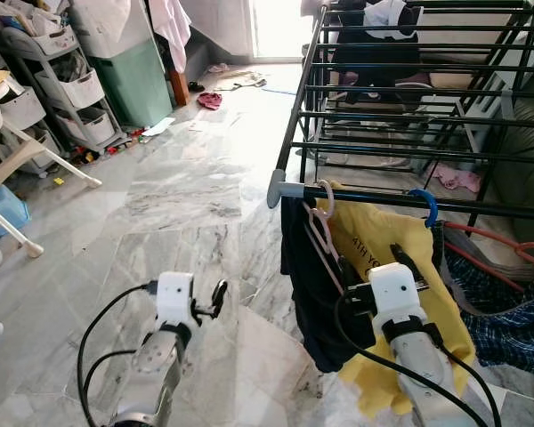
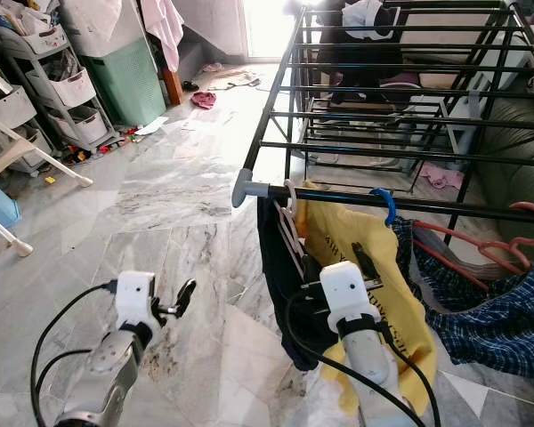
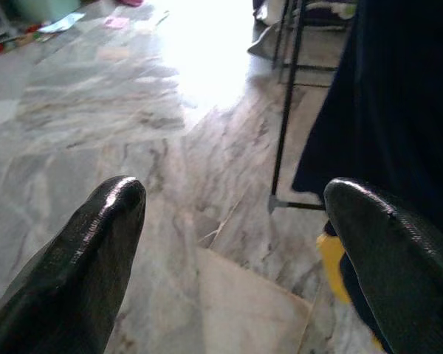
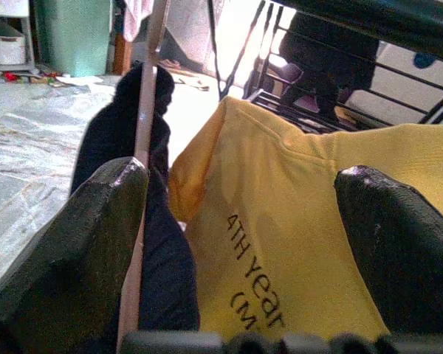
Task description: Hang hanger
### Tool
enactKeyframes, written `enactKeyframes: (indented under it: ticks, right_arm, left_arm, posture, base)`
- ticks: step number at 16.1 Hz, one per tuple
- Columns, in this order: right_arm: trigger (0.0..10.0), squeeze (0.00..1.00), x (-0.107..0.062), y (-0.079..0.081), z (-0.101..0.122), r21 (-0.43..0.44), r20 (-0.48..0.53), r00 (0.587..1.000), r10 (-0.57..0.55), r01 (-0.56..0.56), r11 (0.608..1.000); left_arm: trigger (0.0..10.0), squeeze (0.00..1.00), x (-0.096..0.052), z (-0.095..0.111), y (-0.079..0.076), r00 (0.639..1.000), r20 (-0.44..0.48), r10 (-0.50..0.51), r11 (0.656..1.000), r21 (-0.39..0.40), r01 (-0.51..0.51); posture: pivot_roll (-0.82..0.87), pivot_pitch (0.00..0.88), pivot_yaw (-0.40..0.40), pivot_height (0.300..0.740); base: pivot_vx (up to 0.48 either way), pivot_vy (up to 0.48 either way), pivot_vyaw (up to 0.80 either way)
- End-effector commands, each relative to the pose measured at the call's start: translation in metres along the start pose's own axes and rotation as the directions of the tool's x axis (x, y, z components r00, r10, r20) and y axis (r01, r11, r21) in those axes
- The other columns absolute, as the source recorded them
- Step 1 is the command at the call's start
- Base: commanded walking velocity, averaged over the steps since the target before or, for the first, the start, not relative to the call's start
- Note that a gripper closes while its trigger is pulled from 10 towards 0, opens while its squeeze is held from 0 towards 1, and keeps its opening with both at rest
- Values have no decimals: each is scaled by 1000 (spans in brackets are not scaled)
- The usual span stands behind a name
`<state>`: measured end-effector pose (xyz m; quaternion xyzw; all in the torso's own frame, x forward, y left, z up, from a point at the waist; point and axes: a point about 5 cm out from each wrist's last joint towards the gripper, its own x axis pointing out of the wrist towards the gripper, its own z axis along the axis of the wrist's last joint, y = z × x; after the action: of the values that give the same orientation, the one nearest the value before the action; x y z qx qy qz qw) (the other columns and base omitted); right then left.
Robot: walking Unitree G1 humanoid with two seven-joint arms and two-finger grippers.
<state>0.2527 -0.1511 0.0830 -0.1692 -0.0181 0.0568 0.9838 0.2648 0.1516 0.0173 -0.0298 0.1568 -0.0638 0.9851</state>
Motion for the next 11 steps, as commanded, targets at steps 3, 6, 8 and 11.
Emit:
enactKeyframes:
  ticks: [3, 6, 8, 11]
  right_arm:
    - [10000, 0, 3, 6, 9, 0, 34, 999, 41, -41, 999]
    - [10000, 0, 11, 10, 11, -3, 44, 995, 94, -94, 996]
    - [10000, 0, 13, 11, 12, -3, 46, 993, 105, -105, 994]
    - [10000, 0, 19, 15, 15, -1, 53, 992, 116, -116, 993]
  left_arm:
    - [10000, 0, -5, -2, 10, 998, 4, 61, 998, 13, -61]
    - [10000, 0, -9, -3, 11, 994, 18, 107, 994, -9, -106]
    - [10000, 0, -11, -5, 13, 993, 13, 120, 993, -14, -119]
    - [10000, 0, -13, -7, 15, 992, 2, 127, 992, -5, -127]
  posture:
    - [-142, 0, 67, 740]
    - [-111, 0, 27, 740]
    - [-104, 0, 18, 740]
    - [-98, 0, 25, 740]
  base:
    - [0, 0, 0]
    - [0, 0, 0]
    - [0, 0, 0]
    - [0, 0, 0]
